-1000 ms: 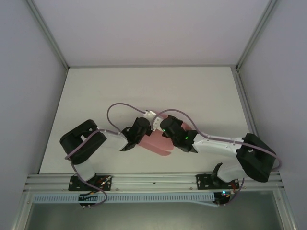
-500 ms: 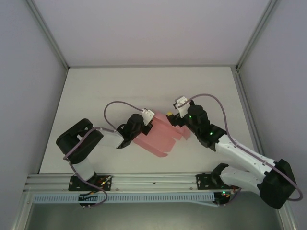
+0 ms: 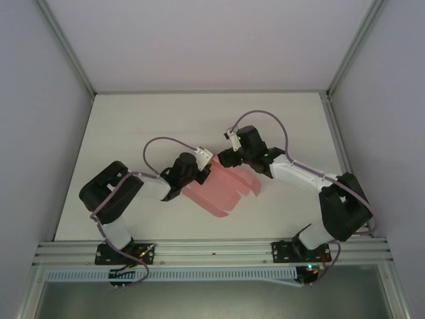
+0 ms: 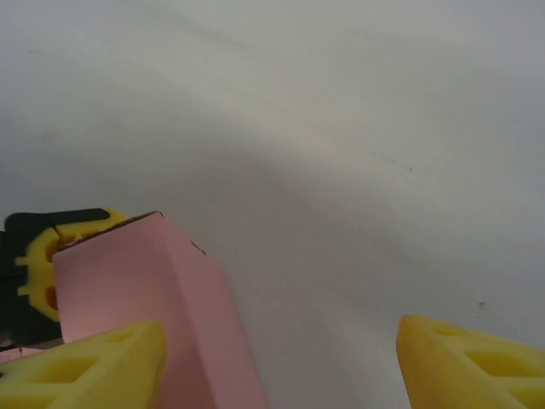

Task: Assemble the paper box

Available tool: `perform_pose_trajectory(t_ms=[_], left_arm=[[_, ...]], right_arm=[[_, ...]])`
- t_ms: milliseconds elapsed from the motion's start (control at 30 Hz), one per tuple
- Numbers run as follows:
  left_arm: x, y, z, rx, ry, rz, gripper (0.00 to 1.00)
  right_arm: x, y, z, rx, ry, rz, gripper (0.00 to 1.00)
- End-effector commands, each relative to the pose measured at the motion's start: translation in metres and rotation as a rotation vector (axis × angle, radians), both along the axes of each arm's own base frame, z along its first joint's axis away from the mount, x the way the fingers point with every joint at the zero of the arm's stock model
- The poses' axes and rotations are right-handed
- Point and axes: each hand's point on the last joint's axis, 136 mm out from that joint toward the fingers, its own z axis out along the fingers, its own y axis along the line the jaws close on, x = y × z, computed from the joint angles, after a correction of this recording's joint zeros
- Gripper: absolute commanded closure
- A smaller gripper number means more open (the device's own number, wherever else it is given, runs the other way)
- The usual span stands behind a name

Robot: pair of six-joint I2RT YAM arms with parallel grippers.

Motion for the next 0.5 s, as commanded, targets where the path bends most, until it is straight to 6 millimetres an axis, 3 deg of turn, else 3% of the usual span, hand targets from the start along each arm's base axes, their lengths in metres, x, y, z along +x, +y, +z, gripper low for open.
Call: perform_pose_trajectory(t_ms=[0,300,467], left_arm=[[-0.001,0.008,-0.025,0.072,0.059,-0.003,0.95],[0.004,0.005,-0.02,0.063,0.07,0.01,0.89],[0.02,0.019,-0.021,0.079,0.058,0.142,0.9]], right_arm=[[-0.008,0.009,-0.012,0.025,0.098,0.035,0.31],[-0.037,0.003,-0.074,-0.102,0.278,0.087,0.4],[-0.049,-0.004,-0.09,-0.183,0.284,0.088,0.41]])
